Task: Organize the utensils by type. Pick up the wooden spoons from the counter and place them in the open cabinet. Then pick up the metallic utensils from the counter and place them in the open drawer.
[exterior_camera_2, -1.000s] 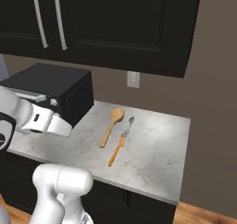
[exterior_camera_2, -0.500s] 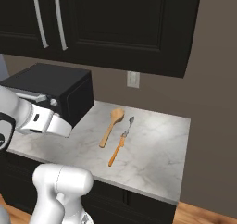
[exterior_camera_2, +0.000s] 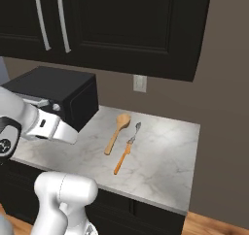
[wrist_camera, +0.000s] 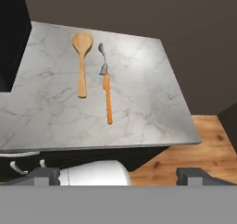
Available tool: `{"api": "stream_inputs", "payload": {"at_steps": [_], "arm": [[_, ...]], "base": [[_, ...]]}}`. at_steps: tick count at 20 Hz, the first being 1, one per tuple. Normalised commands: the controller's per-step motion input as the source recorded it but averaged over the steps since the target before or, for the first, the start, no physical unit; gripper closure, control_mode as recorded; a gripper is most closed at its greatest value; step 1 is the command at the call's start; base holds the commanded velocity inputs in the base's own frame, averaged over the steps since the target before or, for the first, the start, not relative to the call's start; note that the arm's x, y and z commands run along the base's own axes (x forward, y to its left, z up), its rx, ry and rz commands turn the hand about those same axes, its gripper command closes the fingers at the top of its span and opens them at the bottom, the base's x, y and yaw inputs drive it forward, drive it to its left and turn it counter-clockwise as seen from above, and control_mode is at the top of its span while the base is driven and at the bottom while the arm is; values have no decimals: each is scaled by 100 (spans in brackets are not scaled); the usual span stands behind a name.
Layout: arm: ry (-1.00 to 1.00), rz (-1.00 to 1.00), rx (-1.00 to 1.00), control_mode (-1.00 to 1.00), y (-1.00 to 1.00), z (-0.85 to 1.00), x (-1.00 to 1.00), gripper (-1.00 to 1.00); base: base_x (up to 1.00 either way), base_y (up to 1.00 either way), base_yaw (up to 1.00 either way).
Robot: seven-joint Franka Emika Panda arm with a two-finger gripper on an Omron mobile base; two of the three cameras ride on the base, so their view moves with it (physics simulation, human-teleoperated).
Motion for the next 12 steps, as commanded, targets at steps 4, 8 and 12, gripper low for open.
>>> {"api": "stream_inputs", "payload": {"at_steps": [4,8,12], "arm": [[0,5,16,-100,-15,-24,42,-100],[0,8,22,-100,-3,-31,54,-100],[0,4,11,-100,0,-40,74,-100]], "base": [[0,0,0],[0,0,0],[0,0,0]]}}
